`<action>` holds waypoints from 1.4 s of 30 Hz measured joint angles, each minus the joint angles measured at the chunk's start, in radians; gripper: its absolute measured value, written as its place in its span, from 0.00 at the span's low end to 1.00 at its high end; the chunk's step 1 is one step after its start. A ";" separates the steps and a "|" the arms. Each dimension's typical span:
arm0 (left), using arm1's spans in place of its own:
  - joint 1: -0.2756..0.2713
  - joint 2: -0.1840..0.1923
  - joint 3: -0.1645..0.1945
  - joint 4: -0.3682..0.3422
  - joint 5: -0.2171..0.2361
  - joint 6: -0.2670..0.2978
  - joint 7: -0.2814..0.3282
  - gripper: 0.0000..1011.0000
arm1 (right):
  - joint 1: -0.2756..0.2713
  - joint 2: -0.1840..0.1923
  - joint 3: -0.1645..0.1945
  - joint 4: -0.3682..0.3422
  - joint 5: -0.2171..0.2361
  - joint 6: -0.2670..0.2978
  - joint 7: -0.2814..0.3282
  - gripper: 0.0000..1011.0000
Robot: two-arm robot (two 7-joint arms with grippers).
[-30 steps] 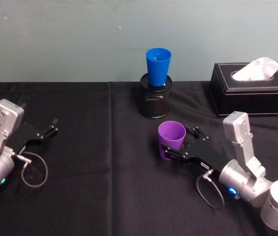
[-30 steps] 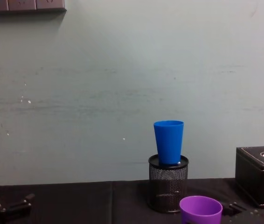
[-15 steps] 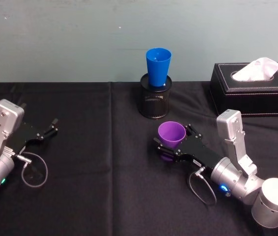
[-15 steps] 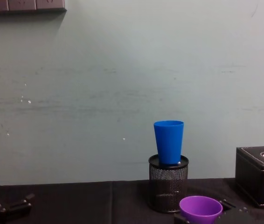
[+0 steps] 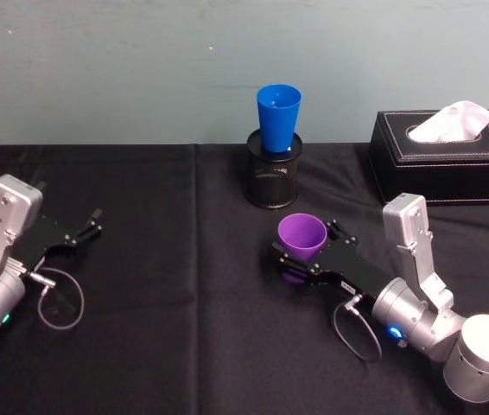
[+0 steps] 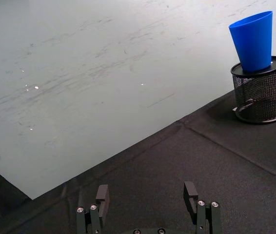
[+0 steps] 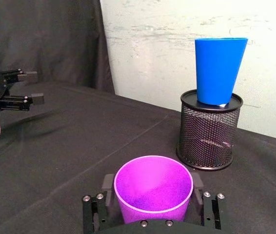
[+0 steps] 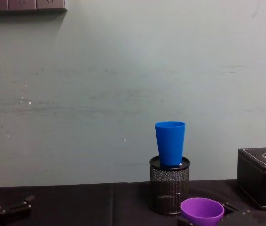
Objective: Pick up one cup with a gripper and tap it against the other cup.
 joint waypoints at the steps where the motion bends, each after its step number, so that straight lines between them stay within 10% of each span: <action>1: 0.000 0.000 0.000 0.000 0.000 0.000 0.000 0.99 | -0.001 -0.001 0.002 -0.001 -0.002 0.000 0.000 0.95; 14: 0.000 0.000 0.000 0.000 0.000 0.000 0.000 0.99 | -0.013 -0.010 0.027 -0.033 -0.024 0.029 0.002 0.75; 29: 0.000 0.000 0.000 0.000 0.000 0.000 0.000 0.99 | 0.006 0.052 0.062 -0.306 0.012 0.277 0.005 0.72; 42: 0.000 0.000 0.000 0.000 0.000 0.000 0.000 0.99 | 0.012 0.064 0.063 -0.330 0.029 0.305 0.004 0.72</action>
